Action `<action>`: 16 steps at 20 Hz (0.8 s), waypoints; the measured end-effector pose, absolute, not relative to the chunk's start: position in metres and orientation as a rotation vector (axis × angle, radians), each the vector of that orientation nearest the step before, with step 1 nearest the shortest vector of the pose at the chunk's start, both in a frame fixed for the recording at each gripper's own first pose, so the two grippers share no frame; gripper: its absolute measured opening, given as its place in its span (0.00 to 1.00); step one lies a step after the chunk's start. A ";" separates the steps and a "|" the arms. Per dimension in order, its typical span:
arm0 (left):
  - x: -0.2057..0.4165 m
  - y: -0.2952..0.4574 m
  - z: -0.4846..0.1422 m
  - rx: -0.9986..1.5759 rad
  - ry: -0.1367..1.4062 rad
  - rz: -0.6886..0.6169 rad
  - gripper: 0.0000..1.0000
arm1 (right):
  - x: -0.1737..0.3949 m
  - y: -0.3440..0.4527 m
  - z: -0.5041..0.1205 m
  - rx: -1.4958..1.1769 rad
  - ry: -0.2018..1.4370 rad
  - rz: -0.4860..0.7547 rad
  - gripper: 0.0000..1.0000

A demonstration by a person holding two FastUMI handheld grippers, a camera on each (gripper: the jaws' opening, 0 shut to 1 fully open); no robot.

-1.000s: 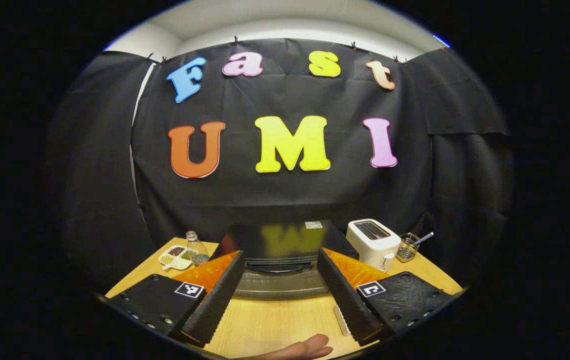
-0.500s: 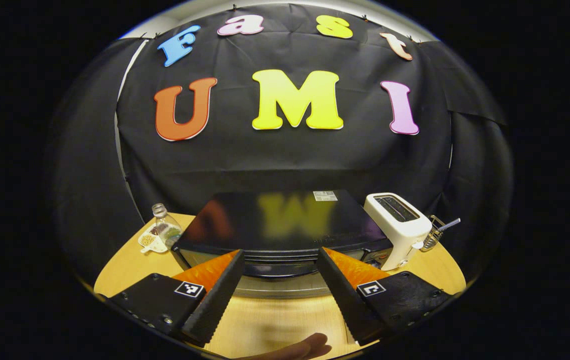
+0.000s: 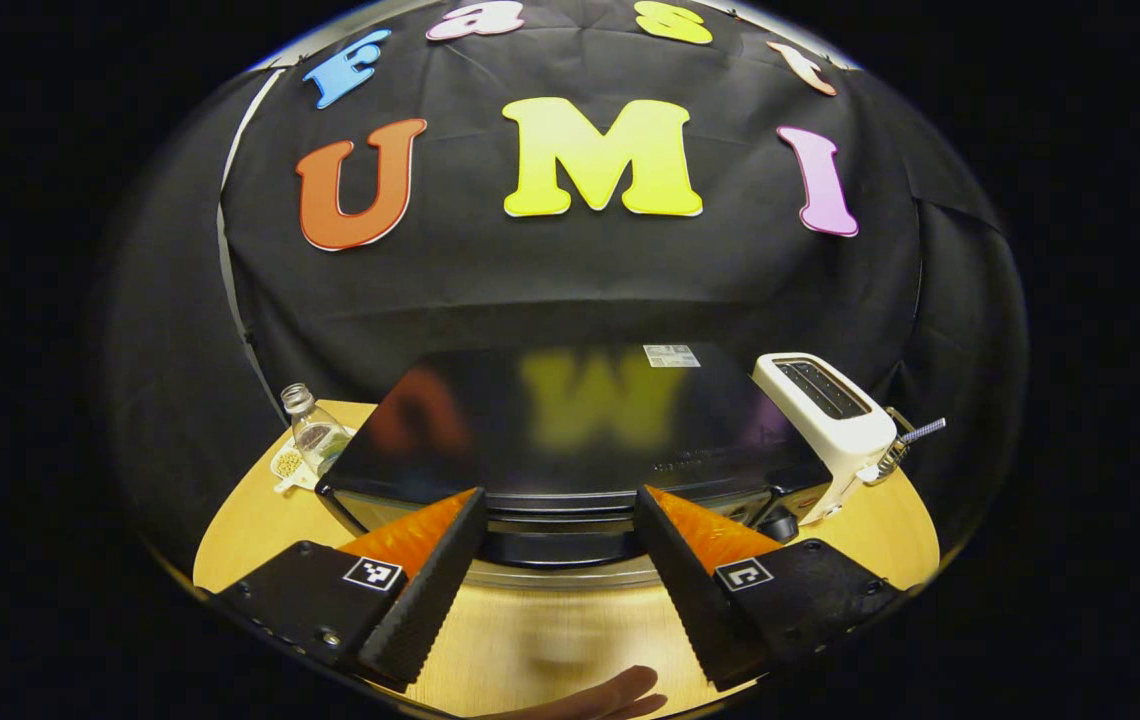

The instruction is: Open the electric oven with the left hand, put the food in, and close the electric oven.

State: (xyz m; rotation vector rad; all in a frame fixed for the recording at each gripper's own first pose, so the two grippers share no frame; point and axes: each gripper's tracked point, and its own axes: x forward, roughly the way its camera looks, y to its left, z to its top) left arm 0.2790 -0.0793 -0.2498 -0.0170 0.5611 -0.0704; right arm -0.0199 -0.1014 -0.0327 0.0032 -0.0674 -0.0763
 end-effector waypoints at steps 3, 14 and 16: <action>0.273 -0.081 -0.250 -0.031 0.578 -0.059 0.99 | -0.023 -0.093 -0.038 0.012 -0.043 -0.042 0.98; 0.180 -0.081 -0.279 -0.068 0.564 -0.079 0.98 | -0.055 -0.085 -0.029 -0.002 -0.071 -0.032 0.98; 0.161 -0.083 -0.294 -0.071 0.578 -0.093 0.98 | -0.062 -0.083 -0.023 -0.005 -0.089 -0.029 0.98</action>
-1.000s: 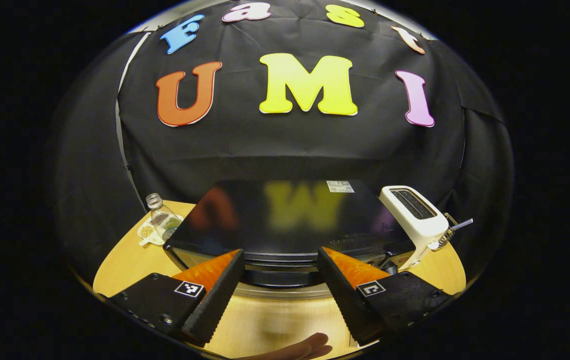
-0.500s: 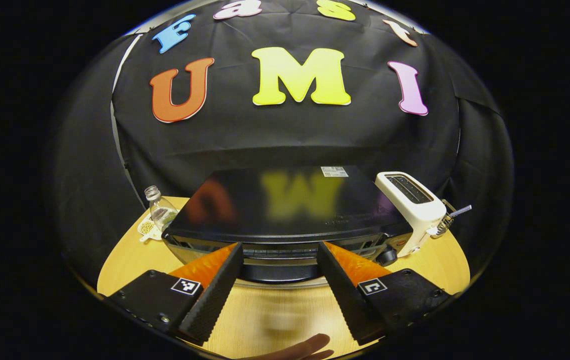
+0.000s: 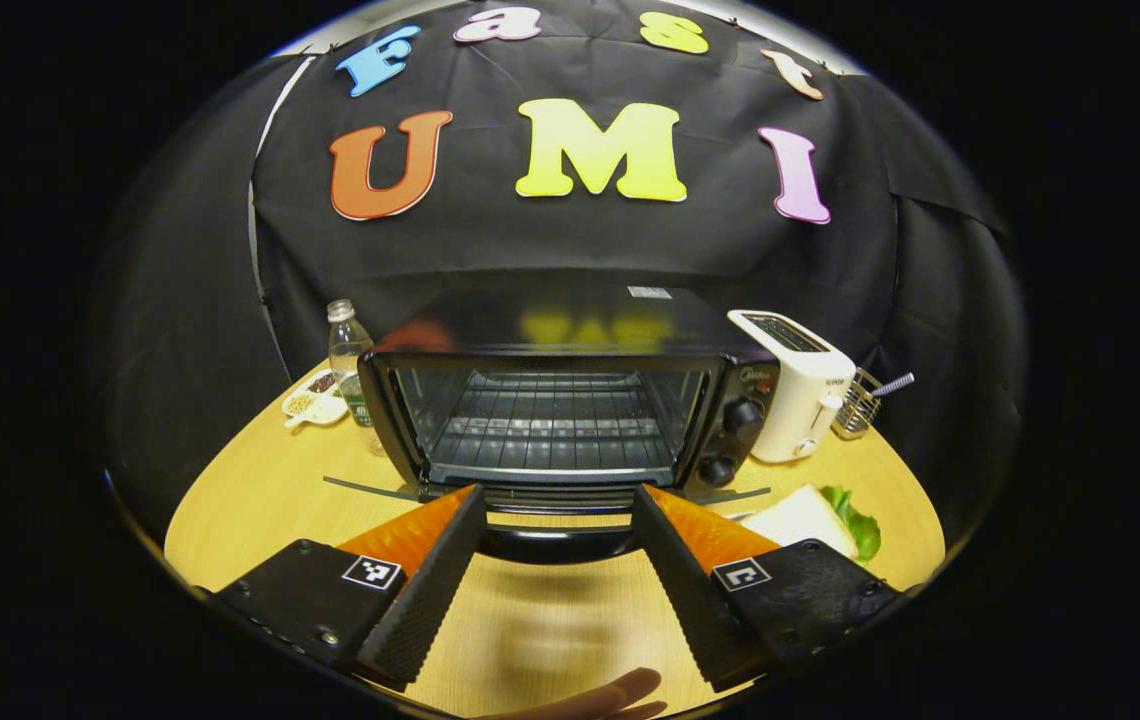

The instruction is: Open the electric oven with the left hand, put the food in, and close the electric oven.

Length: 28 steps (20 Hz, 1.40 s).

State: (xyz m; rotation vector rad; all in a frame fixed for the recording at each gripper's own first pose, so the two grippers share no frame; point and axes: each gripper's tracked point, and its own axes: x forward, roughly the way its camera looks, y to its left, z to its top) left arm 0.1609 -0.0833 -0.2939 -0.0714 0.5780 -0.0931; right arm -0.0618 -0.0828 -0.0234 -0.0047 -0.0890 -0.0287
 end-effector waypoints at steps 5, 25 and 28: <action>0.129 -0.086 -0.325 -0.062 0.602 -0.097 0.96 | -0.068 -0.077 -0.026 0.006 -0.084 -0.019 0.90; 0.101 -0.094 -0.311 -0.117 0.444 -0.102 0.94 | 0.007 -0.054 -0.074 -0.013 0.076 0.000 0.98; 0.090 -0.097 -0.261 -0.101 0.355 -0.117 0.94 | 0.035 -0.051 -0.080 -0.032 0.116 0.004 0.98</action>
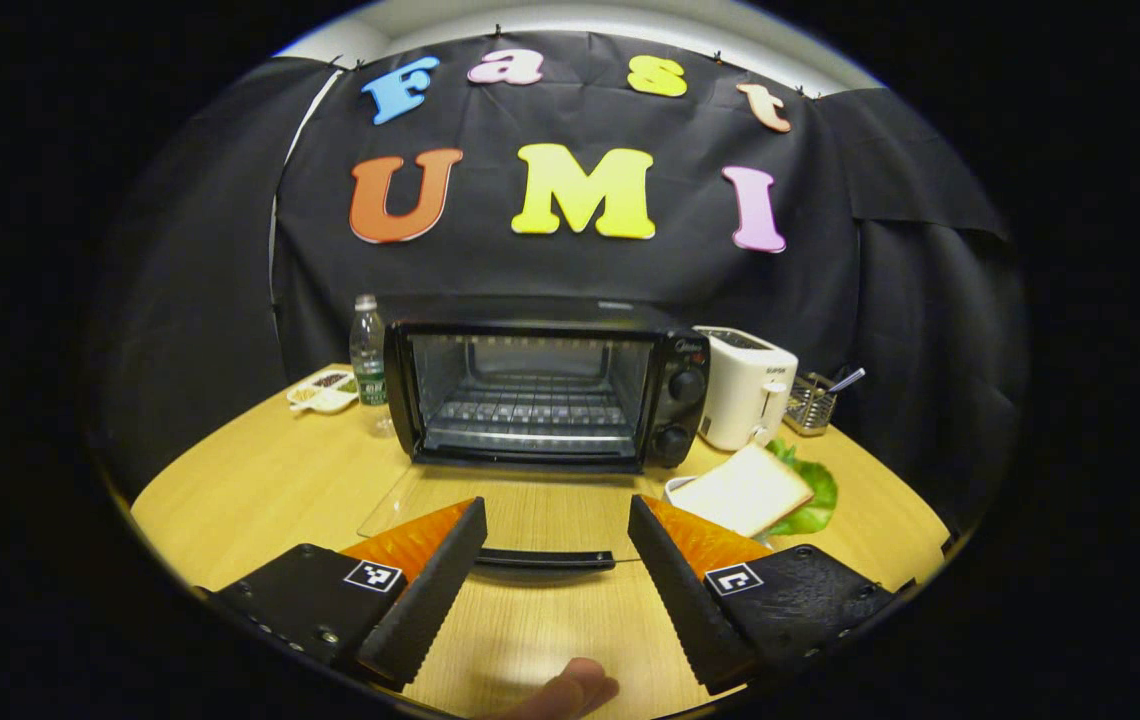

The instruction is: Open the electric oven with the left hand, put the food in, and close the electric oven.

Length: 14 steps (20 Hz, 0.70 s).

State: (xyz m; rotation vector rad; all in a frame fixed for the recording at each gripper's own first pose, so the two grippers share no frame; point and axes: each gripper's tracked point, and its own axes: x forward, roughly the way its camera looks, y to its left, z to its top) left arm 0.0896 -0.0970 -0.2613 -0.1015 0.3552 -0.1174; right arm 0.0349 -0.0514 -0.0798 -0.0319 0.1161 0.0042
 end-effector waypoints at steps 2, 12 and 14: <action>0.081 -0.095 -0.225 -0.092 0.297 -0.121 0.94 | 0.054 -0.046 -0.082 -0.039 0.153 0.019 0.99; 0.045 -0.060 -0.075 -0.093 0.041 -0.081 0.94 | 0.139 0.015 -0.173 0.035 0.618 0.289 0.99; 0.038 -0.050 -0.065 -0.115 -0.001 -0.049 0.94 | 0.151 0.028 -0.204 0.087 0.741 0.347 0.99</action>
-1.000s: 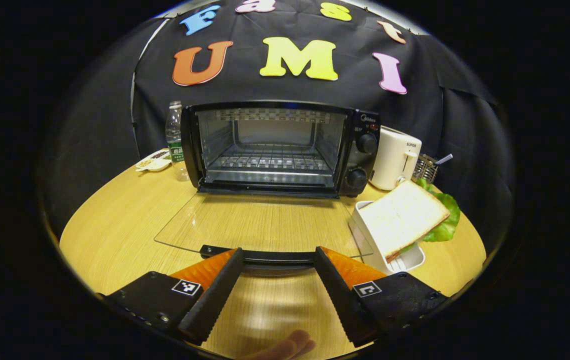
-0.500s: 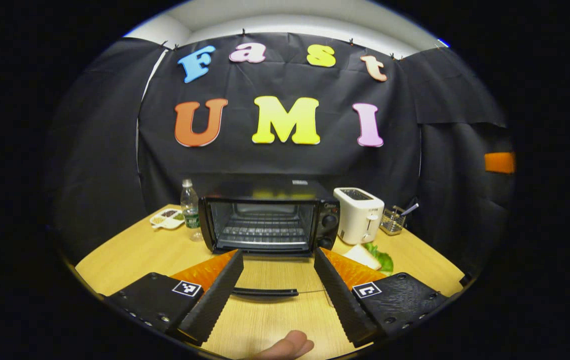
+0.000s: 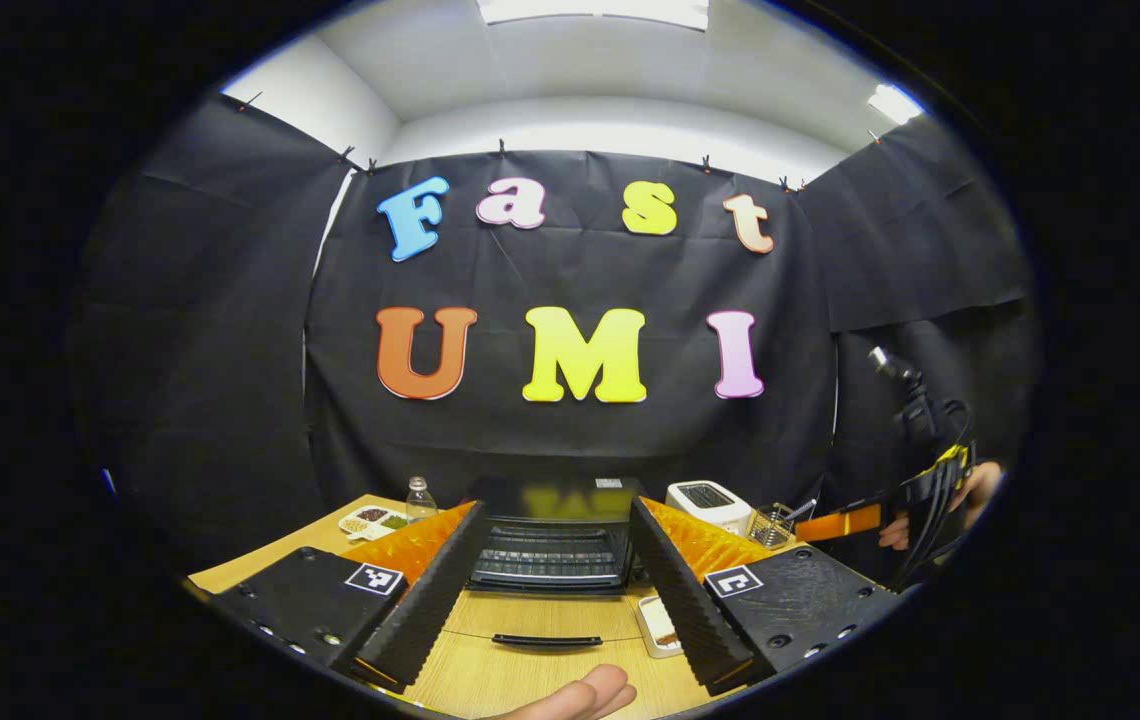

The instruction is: Open the electric oven with the left hand, put the food in, and close the electric oven.

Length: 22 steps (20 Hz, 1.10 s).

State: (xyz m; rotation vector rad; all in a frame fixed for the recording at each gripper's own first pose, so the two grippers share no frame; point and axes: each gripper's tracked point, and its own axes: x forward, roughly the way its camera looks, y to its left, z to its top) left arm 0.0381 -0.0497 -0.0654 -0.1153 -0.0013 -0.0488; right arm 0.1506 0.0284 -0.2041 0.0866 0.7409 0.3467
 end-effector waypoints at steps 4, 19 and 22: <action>0.029 -0.041 -0.062 -0.141 -0.033 -0.047 0.94 | 0.165 0.053 -0.253 0.184 0.948 0.462 0.96; 0.041 -0.023 -0.085 -0.047 0.008 0.026 0.94 | 0.182 0.096 -0.333 0.444 1.307 0.579 0.80; 0.040 -0.015 -0.088 -0.047 0.021 0.054 0.94 | 0.181 0.100 -0.331 0.510 1.314 0.581 0.52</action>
